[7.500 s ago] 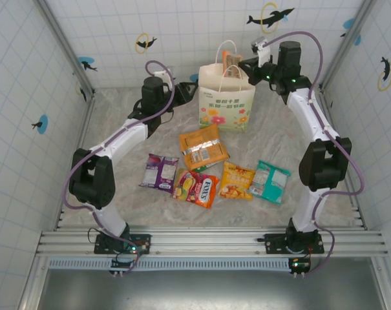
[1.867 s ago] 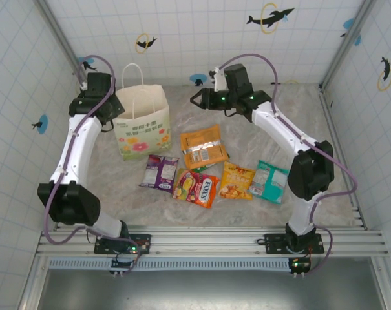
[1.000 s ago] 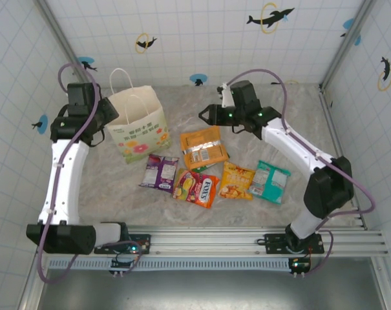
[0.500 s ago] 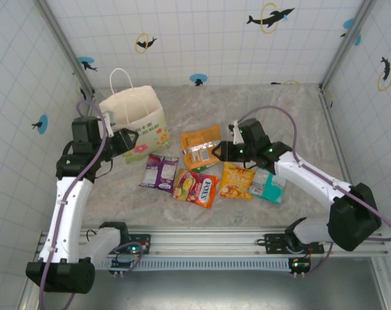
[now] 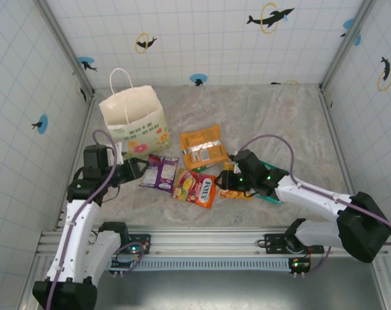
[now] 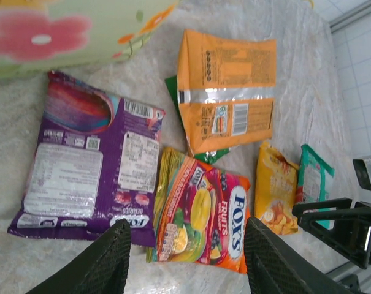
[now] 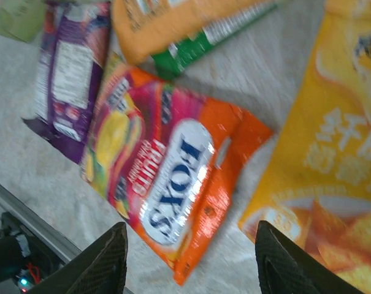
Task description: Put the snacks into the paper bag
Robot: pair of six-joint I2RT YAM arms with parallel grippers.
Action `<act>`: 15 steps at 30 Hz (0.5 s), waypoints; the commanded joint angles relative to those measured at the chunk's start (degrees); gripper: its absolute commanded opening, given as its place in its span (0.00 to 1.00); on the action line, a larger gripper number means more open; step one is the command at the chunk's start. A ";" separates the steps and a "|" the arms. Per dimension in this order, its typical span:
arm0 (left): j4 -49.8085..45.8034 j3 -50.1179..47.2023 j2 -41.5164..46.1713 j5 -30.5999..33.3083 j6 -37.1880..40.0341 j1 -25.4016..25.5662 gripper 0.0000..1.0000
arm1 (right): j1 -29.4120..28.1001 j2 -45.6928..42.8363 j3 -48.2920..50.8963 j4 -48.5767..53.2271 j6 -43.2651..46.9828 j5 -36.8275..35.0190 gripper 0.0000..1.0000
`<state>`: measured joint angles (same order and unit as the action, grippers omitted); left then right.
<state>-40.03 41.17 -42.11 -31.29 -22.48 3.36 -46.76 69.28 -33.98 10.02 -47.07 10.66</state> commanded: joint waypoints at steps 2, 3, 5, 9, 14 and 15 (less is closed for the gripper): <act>0.76 -2.57 0.53 -1.85 0.07 -0.10 0.51 | -1.85 -2.64 4.39 -2.70 -6.00 -3.14 0.57; 0.83 -3.03 0.54 -1.74 0.10 0.02 0.51 | -2.16 -3.01 5.32 -2.96 -6.92 -3.64 0.57; 0.93 -3.83 0.54 -1.39 -0.09 0.07 0.52 | -2.93 -3.30 7.02 -3.65 -8.19 -4.20 0.57; 1.26 -5.30 -0.21 -1.06 -0.17 0.26 0.51 | -4.43 -2.45 9.54 -6.13 -10.16 -4.46 0.57; 1.27 -5.44 -1.05 -1.06 0.09 0.65 0.51 | -5.05 0.40 10.83 -10.27 -11.24 -3.42 0.58; 1.27 -5.26 -1.13 -0.81 0.22 0.72 0.51 | -5.11 1.16 11.04 -11.24 -11.44 -3.14 0.58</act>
<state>-39.31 36.03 -43.18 -31.53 -22.48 3.68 -51.46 68.88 -24.25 3.73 -56.64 7.81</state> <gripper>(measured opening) 0.514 0.579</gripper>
